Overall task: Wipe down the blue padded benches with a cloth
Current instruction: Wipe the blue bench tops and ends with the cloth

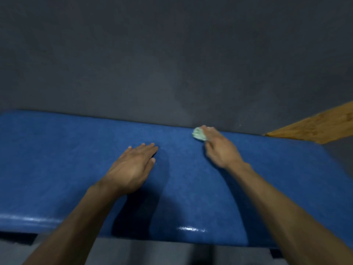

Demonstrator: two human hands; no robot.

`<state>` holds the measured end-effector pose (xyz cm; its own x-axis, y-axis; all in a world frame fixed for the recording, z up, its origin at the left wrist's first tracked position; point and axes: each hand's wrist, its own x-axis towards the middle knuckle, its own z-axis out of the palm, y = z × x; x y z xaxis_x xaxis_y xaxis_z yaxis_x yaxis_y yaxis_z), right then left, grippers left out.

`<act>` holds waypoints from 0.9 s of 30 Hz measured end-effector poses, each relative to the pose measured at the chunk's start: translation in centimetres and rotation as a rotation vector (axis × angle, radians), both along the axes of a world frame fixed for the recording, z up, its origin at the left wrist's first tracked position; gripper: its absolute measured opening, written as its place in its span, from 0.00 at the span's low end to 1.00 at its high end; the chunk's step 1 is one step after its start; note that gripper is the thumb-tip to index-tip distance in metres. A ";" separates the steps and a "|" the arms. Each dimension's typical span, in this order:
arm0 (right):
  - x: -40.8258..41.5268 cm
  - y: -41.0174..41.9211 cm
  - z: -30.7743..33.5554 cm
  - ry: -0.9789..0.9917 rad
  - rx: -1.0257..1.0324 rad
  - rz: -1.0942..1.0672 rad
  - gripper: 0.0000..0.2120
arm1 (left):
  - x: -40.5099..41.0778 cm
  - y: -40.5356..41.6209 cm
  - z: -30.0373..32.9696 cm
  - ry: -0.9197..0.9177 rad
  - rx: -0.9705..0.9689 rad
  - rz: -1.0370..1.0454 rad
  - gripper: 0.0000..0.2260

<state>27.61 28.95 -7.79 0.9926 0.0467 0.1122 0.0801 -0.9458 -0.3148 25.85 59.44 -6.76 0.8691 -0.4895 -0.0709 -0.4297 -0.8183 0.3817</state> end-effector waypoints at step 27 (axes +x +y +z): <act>-2.0 -12.7 1.8 -0.079 -0.209 -0.554 0.06 | 0.1 1.5 0.2 0.006 -0.012 0.016 0.31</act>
<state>25.63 16.27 -5.98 0.8646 -0.4464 0.2304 -0.4272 -0.8947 -0.1306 25.97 60.94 -6.56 0.8764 -0.4765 -0.0705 -0.4144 -0.8205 0.3938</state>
